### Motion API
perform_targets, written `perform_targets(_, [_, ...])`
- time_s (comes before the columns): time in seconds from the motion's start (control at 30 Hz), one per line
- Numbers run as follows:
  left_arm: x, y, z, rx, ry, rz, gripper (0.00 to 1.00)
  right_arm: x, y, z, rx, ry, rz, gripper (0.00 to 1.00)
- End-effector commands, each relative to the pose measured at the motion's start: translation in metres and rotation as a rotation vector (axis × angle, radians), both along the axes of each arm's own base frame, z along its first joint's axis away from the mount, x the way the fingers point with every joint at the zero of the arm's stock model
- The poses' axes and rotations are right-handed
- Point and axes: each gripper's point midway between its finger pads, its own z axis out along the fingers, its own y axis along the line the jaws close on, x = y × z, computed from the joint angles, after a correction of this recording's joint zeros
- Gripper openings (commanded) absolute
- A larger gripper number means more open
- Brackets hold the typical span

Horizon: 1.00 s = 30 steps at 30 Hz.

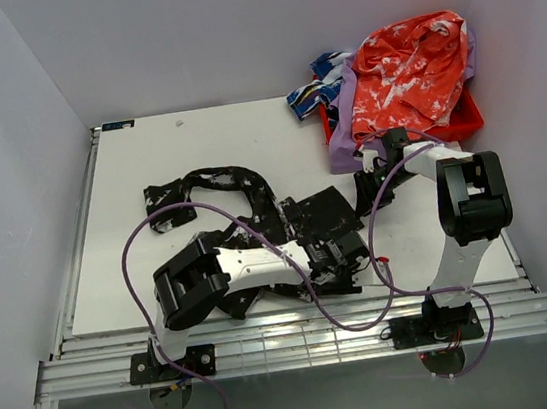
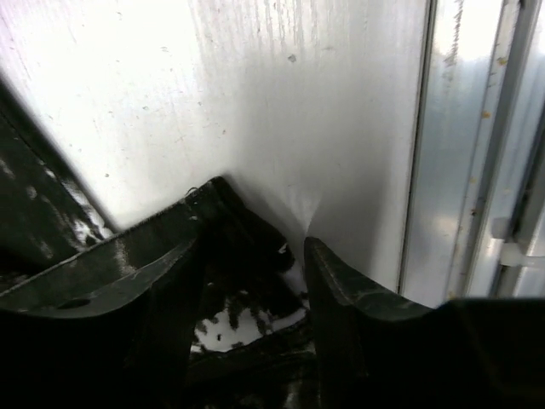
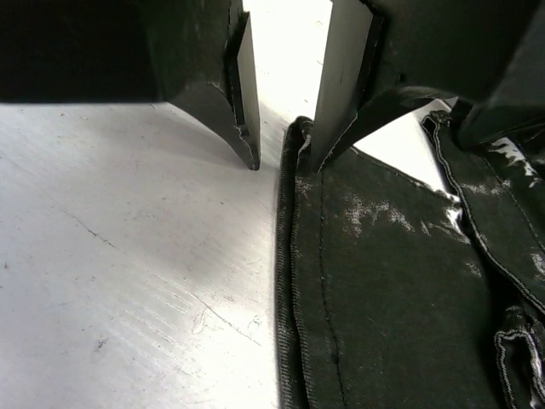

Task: Fold and stack the trousers
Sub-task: Flatten the trousers out

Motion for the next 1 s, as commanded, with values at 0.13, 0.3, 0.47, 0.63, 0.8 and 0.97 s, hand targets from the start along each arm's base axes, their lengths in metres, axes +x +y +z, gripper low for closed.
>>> perform_targets(0.13, [0.011,0.017,0.0,-0.004,-0.043,0.071,0.28,-0.013,-0.008,-0.014,-0.053,0.021,0.029,0.36])
perform_targets(0.3, [0.032,0.006,0.096,-0.252,0.004,0.162,0.0,-0.011,-0.004,-0.001,-0.002,-0.012,0.034,0.37])
perform_targets(0.47, [0.055,0.024,0.205,-0.571,0.06,0.238,0.0,-0.001,0.015,0.024,0.127,-0.042,0.032,0.49])
perform_targets(0.63, [0.094,0.083,0.289,-0.841,-0.013,0.392,0.0,0.015,0.021,0.024,0.147,-0.071,0.007,0.57])
perform_targets(0.8, [0.145,0.163,0.332,-0.965,-0.262,0.726,0.0,0.008,0.039,0.012,0.146,-0.015,0.035,0.53])
perform_targets(0.97, [0.185,0.276,0.357,-0.986,-0.529,1.104,0.0,0.007,0.033,-0.014,0.018,-0.017,0.038,0.15])
